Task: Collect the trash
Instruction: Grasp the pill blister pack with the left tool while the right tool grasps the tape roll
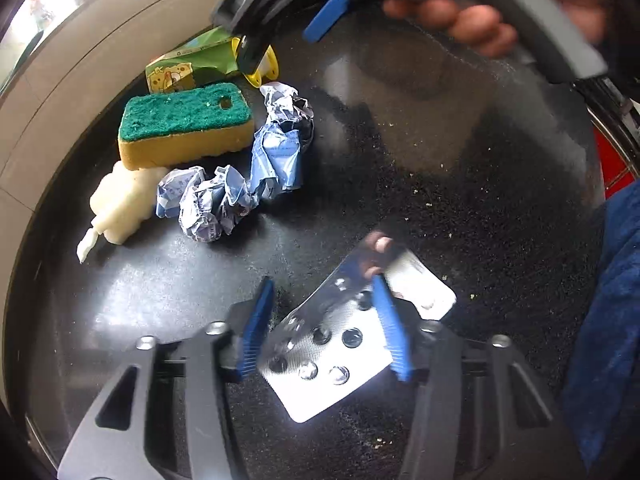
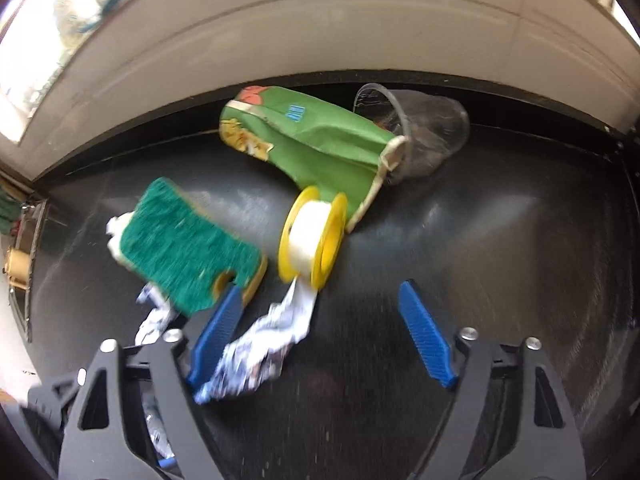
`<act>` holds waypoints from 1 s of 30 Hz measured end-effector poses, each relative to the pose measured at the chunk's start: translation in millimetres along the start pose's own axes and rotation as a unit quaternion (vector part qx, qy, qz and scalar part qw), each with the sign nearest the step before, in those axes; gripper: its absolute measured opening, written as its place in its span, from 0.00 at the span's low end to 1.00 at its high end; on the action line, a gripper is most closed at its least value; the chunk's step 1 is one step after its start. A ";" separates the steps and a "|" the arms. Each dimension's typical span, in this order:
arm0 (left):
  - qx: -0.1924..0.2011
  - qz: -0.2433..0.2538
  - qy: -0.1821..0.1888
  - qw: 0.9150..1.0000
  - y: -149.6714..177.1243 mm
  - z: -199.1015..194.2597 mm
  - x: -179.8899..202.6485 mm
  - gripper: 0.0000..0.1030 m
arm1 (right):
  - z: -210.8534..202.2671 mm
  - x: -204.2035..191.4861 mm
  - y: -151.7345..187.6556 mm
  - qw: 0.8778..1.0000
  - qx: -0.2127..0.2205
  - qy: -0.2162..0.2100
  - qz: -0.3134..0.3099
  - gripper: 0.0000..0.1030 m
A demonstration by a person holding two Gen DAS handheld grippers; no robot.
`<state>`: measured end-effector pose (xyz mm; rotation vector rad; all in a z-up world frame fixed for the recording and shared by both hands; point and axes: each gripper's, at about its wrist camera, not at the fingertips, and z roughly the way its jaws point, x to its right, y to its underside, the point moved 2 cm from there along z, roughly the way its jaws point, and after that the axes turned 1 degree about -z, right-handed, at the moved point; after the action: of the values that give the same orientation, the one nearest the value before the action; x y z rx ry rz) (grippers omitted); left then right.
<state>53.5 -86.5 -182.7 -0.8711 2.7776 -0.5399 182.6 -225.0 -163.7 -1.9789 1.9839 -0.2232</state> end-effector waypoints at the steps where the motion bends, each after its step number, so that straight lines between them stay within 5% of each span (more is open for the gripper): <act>1: -0.002 -0.011 0.008 1.000 -0.4 0.4 -1.6 0.33 | 7.9 -0.4 -4.7 1.000 -0.006 0.005 0.000 0.67; 4: -0.005 -0.061 0.022 0.998 -1.9 -0.8 -11.3 0.04 | 21.6 -2.7 -12.3 1.000 -0.019 0.011 -0.004 0.40; 6: -0.004 -0.100 0.023 0.995 -1.4 -3.7 -21.7 0.03 | 23.1 -4.5 -12.7 1.000 -0.022 0.009 -0.008 0.19; 12: 0.011 -0.213 0.006 0.977 -1.3 -22.3 -51.8 0.03 | -7.4 -8.8 -2.1 1.000 0.002 0.004 -0.030 0.18; 23: 0.031 -0.371 -0.067 0.926 6.3 -68.4 -59.8 0.03 | -90.2 -9.7 49.8 0.997 0.033 -0.021 -0.064 0.18; 30: 0.040 -0.379 -0.085 0.921 3.2 -79.0 -41.5 0.03 | -109.7 -10.2 89.2 0.995 0.037 -0.023 -0.086 0.18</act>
<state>63.8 -37.3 -108.9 -1.8735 2.1636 -0.6291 61.4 -225.9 -90.1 -2.0886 1.7531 -0.2841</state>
